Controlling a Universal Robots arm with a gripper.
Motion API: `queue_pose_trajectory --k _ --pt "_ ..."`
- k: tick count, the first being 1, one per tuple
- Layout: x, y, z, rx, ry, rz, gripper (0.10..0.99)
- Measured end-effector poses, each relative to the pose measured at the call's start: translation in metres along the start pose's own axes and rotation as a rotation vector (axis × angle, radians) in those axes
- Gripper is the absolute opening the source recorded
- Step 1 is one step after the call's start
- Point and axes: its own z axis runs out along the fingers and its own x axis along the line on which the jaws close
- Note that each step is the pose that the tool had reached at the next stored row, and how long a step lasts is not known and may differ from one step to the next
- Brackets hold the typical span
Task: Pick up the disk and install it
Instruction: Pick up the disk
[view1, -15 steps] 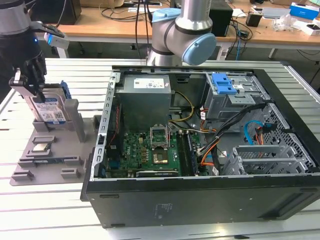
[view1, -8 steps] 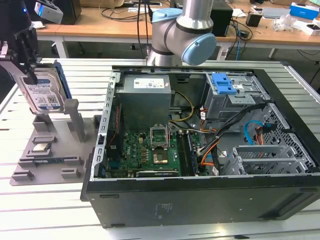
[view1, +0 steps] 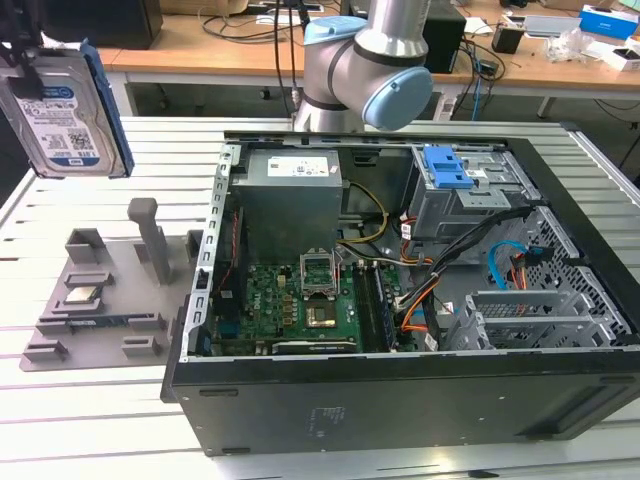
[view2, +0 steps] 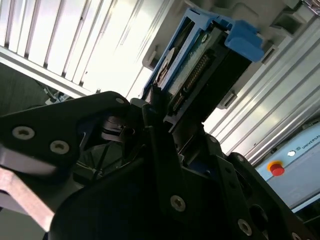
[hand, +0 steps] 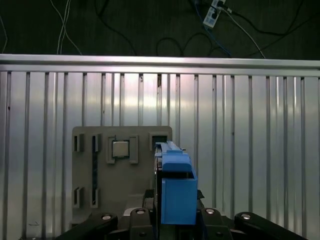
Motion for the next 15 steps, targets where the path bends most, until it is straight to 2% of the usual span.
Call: queue_pose_trajectory --k 15 --pt "-0.001 0.0013 -0.0307 0.0 -0.0001 0.0 0.365"
